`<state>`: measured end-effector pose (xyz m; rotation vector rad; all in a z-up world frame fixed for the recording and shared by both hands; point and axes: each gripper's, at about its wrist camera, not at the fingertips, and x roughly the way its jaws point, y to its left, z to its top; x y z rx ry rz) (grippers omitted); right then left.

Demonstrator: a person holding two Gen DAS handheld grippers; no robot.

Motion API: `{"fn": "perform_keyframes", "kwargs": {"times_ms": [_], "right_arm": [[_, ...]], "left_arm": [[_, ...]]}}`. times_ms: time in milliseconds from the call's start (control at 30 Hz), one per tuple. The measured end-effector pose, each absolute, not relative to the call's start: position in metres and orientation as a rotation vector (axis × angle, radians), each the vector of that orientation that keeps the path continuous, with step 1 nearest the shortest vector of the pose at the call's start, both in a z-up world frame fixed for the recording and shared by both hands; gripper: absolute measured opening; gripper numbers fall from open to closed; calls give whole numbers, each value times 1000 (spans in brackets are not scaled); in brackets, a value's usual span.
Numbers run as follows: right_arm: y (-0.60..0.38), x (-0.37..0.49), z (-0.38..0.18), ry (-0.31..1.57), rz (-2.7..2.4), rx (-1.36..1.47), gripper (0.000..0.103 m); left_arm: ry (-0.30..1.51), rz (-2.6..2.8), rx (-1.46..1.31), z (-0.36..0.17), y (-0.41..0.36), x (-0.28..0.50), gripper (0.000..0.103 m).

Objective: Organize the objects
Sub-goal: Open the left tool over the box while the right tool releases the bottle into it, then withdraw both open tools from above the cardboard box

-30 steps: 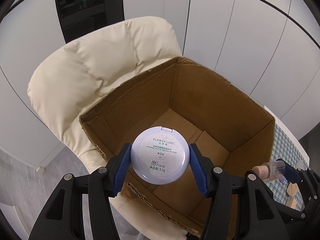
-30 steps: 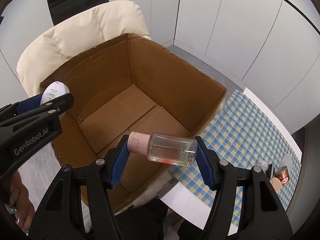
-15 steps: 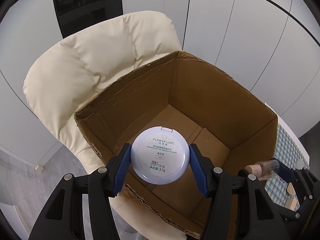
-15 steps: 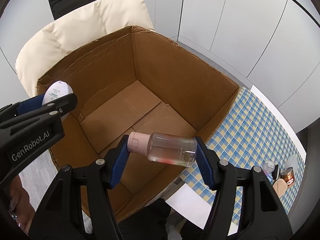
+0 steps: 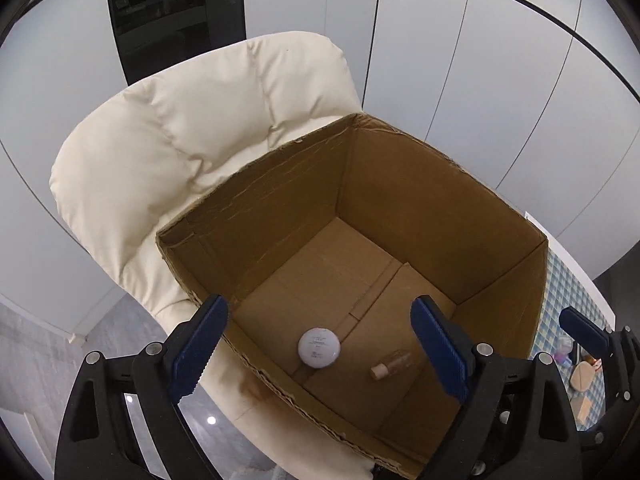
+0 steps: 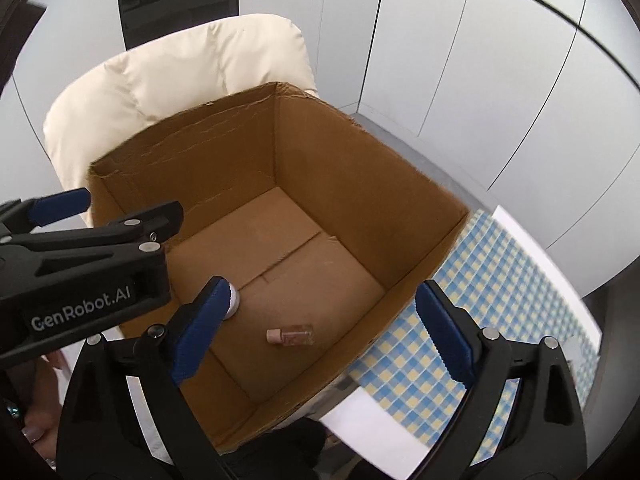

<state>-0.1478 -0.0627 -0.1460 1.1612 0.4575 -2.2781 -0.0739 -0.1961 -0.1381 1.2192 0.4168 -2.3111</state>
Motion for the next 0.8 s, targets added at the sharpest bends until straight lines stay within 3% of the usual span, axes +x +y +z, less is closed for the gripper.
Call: {"fn": "perform_keyframes", "kwargs": {"times_ms": [800], "right_arm": [[-54, -148, -144, 383, -2264, 1207, 96]], "left_arm": [[416, -2303, 1202, -136, -196, -70, 93]]}}
